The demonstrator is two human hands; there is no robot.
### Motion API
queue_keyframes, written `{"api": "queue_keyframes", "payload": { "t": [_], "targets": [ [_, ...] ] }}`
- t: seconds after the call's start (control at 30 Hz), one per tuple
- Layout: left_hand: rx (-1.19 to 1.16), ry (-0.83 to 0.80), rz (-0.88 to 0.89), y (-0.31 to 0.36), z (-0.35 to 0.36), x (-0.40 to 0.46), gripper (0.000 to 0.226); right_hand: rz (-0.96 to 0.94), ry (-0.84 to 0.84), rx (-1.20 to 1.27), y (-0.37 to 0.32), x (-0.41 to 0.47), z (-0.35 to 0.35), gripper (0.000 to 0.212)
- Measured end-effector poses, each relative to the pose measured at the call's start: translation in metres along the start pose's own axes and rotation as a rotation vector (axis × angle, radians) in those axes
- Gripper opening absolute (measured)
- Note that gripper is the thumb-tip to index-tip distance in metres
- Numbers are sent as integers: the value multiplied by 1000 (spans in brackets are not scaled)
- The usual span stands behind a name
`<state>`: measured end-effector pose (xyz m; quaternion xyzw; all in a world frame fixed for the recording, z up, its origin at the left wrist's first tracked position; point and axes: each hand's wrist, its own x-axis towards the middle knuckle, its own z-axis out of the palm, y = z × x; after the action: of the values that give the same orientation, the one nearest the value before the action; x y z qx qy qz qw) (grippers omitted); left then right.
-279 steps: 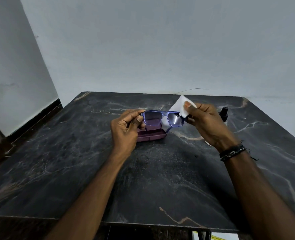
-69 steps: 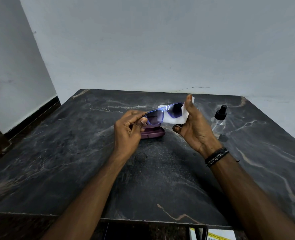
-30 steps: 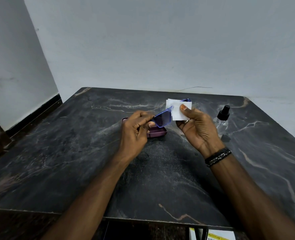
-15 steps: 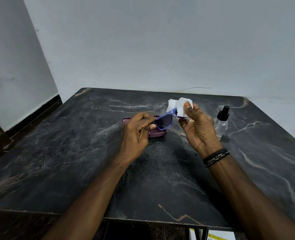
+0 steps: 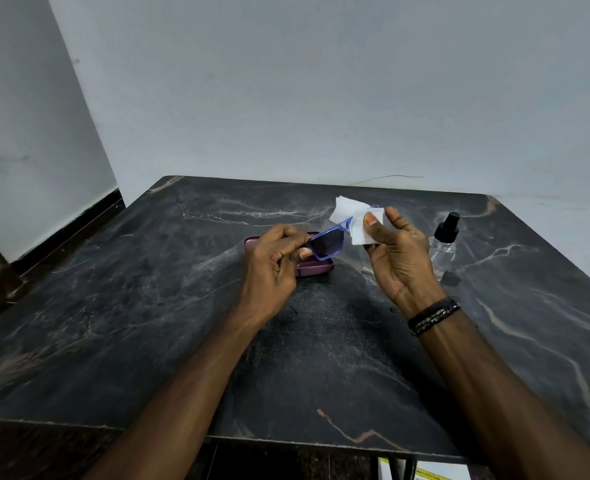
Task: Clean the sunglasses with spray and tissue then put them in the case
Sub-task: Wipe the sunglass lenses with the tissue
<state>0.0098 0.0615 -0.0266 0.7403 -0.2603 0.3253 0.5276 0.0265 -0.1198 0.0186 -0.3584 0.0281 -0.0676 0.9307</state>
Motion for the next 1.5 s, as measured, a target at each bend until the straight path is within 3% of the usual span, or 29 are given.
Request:
{"api": "queue_keyframes", "payload": {
  "t": [0.3, 0.5, 0.7, 0.83, 0.9, 1.5],
  "targets": [
    [-15, 27, -22, 1, 1, 0, 20, -16, 16, -58, 4, 3, -4, 50],
    [9, 76, -58, -3, -3, 0, 22, 70, -46, -62, 3, 3, -2, 64],
    [20, 50, -12, -3, -2, 0, 18, 41, -54, -74, 5, 1, -5, 70],
    [-7, 65, -36, -3, -2, 0, 20, 30, -75, -179, 5, -3, -2, 21],
    [-25, 82, -59, -4, -3, 0, 21, 41, -83, -201, 5, -5, -1, 9],
    [-41, 130, -99, -4, -3, -1, 22, 144, -287, -391, -2, -9, -4, 21]
  ]
}}
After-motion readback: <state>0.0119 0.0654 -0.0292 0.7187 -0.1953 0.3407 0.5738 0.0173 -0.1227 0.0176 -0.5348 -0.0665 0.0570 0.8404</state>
